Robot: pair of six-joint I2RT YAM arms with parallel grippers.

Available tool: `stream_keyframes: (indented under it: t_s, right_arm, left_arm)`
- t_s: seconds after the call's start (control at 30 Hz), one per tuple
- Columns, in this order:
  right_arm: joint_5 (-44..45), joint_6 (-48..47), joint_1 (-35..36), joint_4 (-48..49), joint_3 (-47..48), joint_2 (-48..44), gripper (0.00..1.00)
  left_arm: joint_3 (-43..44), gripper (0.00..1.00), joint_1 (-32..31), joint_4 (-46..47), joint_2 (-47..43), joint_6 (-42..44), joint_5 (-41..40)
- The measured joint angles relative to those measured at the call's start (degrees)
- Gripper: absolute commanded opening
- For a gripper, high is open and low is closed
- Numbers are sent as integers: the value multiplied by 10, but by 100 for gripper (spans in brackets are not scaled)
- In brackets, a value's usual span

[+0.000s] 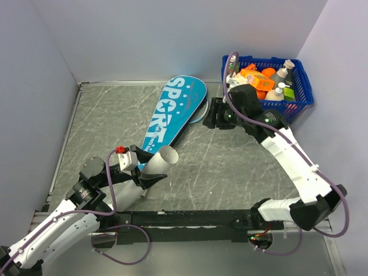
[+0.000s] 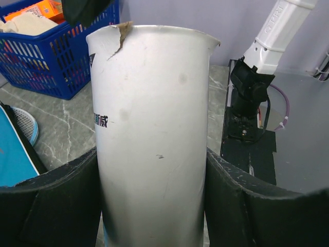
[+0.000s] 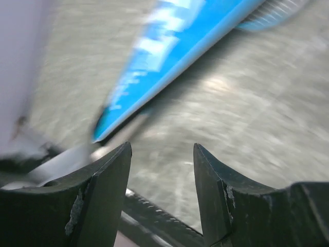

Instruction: Pack up the badminton gear

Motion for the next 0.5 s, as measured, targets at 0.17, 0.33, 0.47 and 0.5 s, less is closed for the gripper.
stream_keyframes:
  t_s: [0.17, 0.33, 0.47, 0.5]
  right_arm:
    - [34, 24, -99, 26, -109, 27, 64]
    - [86, 64, -200, 48, -238, 64, 67]
    - [120, 87, -284, 56, -297, 64, 69]
    - [125, 91, -303, 59, -305, 63, 70]
  left_arm:
    - [0, 1, 0, -1, 0, 0, -4]
    - [2, 1, 0, -3, 2, 1, -12]
    - [5, 1, 0, -7, 5, 1, -18]
    - [5, 2, 0, -7, 5, 1, -19]
